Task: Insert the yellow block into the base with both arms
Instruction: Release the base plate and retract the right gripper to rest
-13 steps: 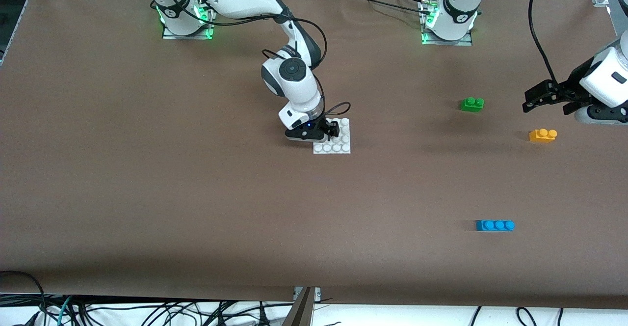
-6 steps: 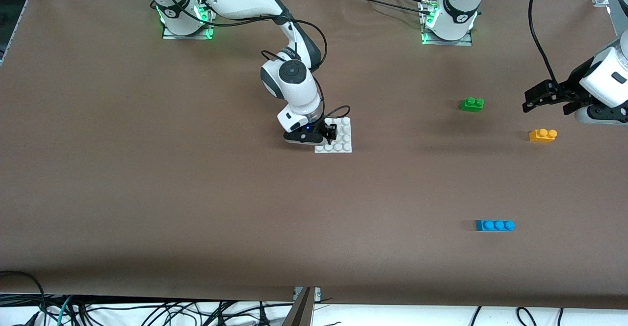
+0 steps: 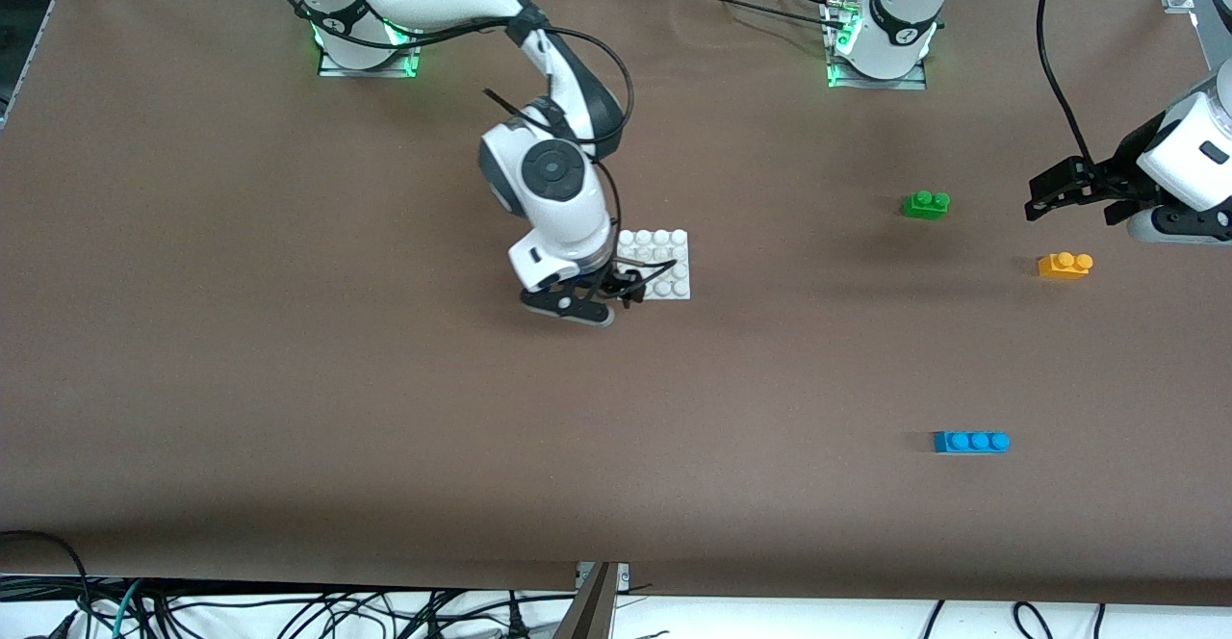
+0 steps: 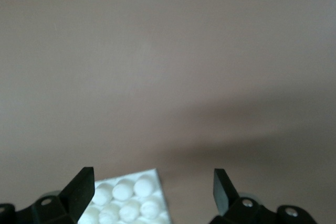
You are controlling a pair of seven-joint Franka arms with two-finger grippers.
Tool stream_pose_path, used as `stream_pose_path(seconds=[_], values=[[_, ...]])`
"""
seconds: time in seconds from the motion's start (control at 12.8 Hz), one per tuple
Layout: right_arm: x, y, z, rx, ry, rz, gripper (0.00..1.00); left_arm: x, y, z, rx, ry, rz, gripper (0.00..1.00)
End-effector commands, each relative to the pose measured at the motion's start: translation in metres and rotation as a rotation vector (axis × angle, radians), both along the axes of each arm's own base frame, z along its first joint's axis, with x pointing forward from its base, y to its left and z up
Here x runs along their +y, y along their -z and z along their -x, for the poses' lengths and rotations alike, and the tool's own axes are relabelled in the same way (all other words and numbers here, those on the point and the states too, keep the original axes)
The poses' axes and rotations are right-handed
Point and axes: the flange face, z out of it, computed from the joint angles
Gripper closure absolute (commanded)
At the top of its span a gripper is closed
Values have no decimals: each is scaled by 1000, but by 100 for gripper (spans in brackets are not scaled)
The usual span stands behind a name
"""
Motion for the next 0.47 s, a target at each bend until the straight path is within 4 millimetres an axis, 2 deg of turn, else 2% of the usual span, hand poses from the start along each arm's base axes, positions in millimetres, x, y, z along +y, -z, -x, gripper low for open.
stream_pose_path(seconds=[0.0, 0.16, 0.23, 0.39], values=[[-67, -65, -18, 57, -51, 27, 0, 0, -5, -2, 6, -1, -20, 0], [-124, -114, -19, 66, -98, 44, 0, 1, -4, -2, 8, 3, -20, 0], [-152, -137, -12, 82, -135, 53, 0, 2, -4, -2, 8, 3, -20, 0], [-196, -177, 1, 140, -172, 64, 0, 2, -3, -2, 9, 5, -19, 0]])
